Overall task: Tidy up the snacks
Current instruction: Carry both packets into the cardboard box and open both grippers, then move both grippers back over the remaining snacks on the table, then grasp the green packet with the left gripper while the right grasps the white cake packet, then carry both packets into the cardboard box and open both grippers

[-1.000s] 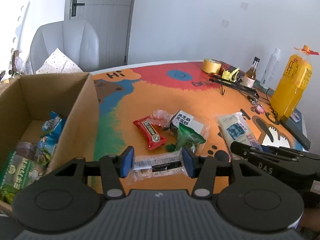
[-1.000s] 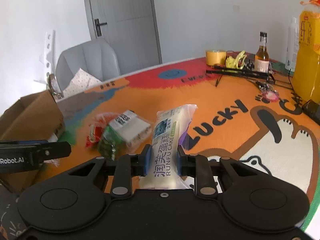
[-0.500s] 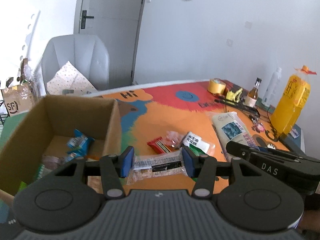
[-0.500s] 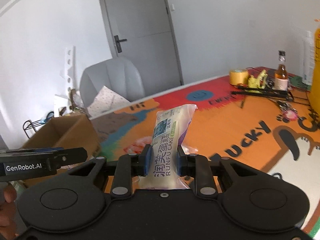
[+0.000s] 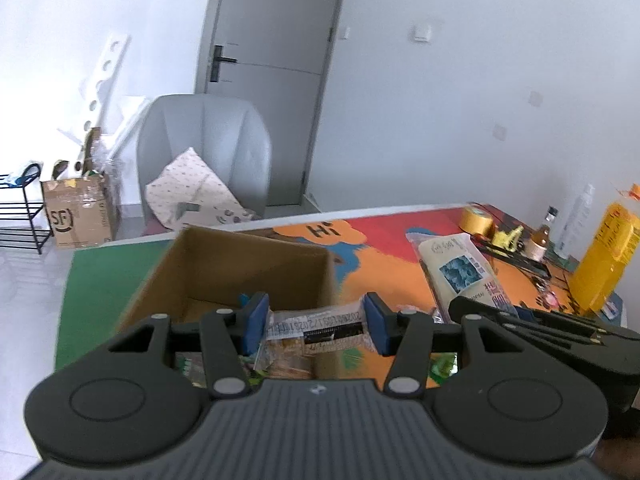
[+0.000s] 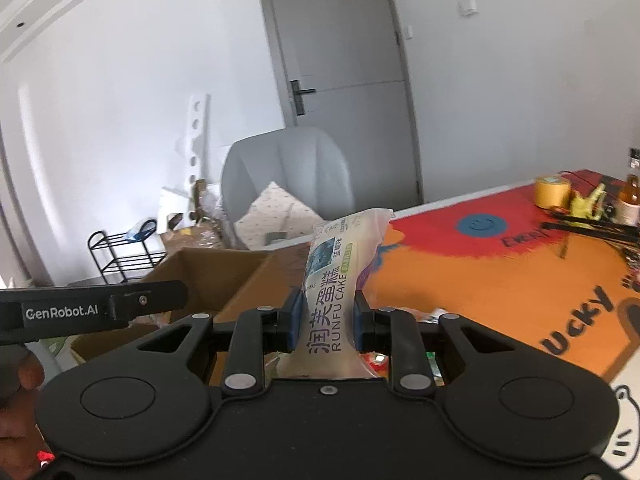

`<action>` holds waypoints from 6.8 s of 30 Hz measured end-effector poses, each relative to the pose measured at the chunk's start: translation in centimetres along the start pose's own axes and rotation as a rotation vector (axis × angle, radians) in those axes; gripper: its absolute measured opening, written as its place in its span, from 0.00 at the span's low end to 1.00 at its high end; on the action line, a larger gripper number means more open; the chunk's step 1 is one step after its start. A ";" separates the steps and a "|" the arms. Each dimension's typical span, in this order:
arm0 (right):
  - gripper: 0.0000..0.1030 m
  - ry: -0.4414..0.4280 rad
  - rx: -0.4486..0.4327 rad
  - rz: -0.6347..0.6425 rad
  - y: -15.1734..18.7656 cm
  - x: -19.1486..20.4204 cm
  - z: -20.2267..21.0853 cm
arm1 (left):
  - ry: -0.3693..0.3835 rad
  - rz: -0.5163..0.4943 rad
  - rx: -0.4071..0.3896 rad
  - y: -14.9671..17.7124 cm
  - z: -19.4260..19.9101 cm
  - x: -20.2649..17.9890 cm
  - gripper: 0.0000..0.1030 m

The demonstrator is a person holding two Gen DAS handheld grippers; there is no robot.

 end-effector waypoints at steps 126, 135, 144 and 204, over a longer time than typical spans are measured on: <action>0.93 0.041 0.180 -0.346 6.0 -16.5 -3.0 | 0.139 -0.103 0.245 4.9 -13.3 -10.5 0.68; 0.91 0.020 0.191 -0.365 6.2 -17.3 -3.9 | 0.118 -0.108 0.269 6.2 -16.0 -10.8 0.62; 0.91 0.015 0.203 -0.365 6.2 -17.0 -5.0 | 0.148 -0.100 0.271 7.2 -16.7 -10.7 0.36; 0.44 0.060 0.166 -0.006 3.8 -8.1 -6.9 | 0.120 0.067 0.065 1.4 -9.0 -4.9 0.32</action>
Point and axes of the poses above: each gripper's, at about its wrist camera, not at the fingertips, and z roughly against the way its jaws point, x to its left, y to its underside, the point moved 3 cm from there along -z, roughly the way its jaws point, and after that the axes turned 12 degrees about y, right-handed, at the moved point
